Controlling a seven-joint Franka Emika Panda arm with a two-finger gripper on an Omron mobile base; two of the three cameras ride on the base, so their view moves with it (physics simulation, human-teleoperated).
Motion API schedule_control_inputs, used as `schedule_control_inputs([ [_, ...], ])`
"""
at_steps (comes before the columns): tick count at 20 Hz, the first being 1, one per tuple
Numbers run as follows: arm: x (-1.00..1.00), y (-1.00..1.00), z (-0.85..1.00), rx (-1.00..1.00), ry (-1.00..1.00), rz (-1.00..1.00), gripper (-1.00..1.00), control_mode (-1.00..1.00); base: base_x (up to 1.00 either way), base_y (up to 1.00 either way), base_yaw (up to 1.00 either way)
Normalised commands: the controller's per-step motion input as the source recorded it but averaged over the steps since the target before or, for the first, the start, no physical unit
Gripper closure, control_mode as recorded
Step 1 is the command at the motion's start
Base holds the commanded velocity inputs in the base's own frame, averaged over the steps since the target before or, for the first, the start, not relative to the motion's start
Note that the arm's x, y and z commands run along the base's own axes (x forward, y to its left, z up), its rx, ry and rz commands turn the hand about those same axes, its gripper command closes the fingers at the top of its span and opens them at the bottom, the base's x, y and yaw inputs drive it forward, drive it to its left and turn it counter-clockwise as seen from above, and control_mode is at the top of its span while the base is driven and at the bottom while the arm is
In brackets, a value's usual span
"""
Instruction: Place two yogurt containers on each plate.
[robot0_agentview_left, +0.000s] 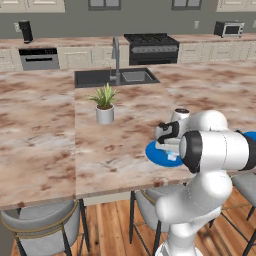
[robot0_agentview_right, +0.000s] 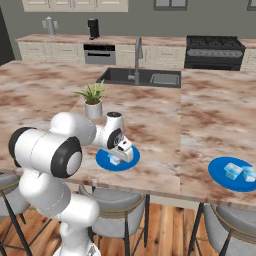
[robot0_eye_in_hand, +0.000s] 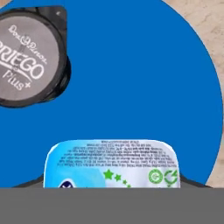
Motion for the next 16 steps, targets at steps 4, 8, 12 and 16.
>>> schedule_control_inputs([
  [4,0.00,0.00,0.32,0.00,0.00,-0.11,-1.00,-1.00,0.00,0.00,0.00],
  [8,0.00,0.00,0.45,0.00,0.01,-0.09,-1.00,-1.00,0.00,0.00,0.00],
  [12,0.00,0.00,0.44,0.00,0.00,-0.06,-1.00,-1.00,0.00,0.00,0.00],
  [16,-0.07,0.01,0.50,0.00,0.00,-0.02,-1.00,-1.00,0.00,0.00,0.00],
])
